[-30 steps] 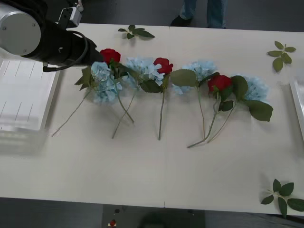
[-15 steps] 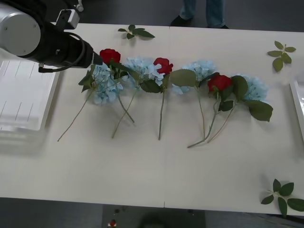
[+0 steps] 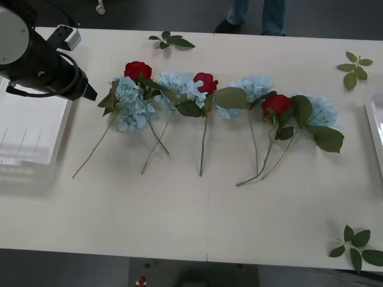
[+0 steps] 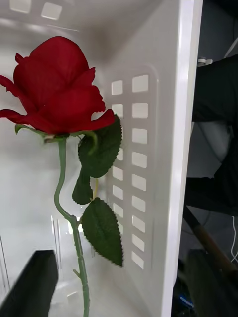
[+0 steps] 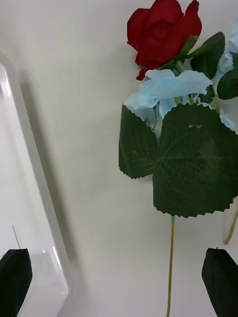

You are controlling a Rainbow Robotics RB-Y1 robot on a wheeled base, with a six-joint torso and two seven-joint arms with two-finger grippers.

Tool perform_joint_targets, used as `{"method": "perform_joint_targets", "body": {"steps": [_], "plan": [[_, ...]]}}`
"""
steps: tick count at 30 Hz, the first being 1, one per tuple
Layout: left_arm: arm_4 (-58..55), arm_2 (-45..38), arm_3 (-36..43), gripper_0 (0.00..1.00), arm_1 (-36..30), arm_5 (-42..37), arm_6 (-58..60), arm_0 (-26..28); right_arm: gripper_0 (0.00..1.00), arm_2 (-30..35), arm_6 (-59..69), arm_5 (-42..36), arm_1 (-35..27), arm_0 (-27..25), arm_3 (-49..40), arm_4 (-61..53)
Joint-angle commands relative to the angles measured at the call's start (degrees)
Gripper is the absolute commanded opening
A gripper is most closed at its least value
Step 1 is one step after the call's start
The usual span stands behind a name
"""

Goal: Put the red flowers into the right box and the blue flowers into the left box

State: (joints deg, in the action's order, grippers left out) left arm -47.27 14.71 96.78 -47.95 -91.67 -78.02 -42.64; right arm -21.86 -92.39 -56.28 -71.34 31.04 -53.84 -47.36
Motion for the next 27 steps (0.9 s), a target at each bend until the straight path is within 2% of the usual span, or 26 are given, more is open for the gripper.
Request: {"method": "perform_joint_targets", "body": {"steps": [1, 10, 13, 27], "plan": [[-0.5, -0.2, 1.0, 1.0, -1.0, 2.3, -1.9, 2.4, 0.95, 0.8, -0.3, -0.4, 0.4, 0.2, -2.1, -1.5], [-0.1, 7.3, -4.1, 1.0, -1.0, 15.0, -1.4, 3.4, 0.95, 4.9, -0.3, -10.4, 0.2, 0.3, -10.1, -4.0], [0.3, 10.4, -6.8, 1.0, -1.0, 20.4, -1.3, 3.4, 0.95, 5.7, 0.2, -14.1, 0.2, 0.3, -14.8, -8.5], [1.0, 15.3, -8.0, 1.0, -1.2, 25.0, 0.4, 3.4, 0.94, 5.6, 2.9, -19.2, -3.6, 0.2, -31.9, -20.7]]}}
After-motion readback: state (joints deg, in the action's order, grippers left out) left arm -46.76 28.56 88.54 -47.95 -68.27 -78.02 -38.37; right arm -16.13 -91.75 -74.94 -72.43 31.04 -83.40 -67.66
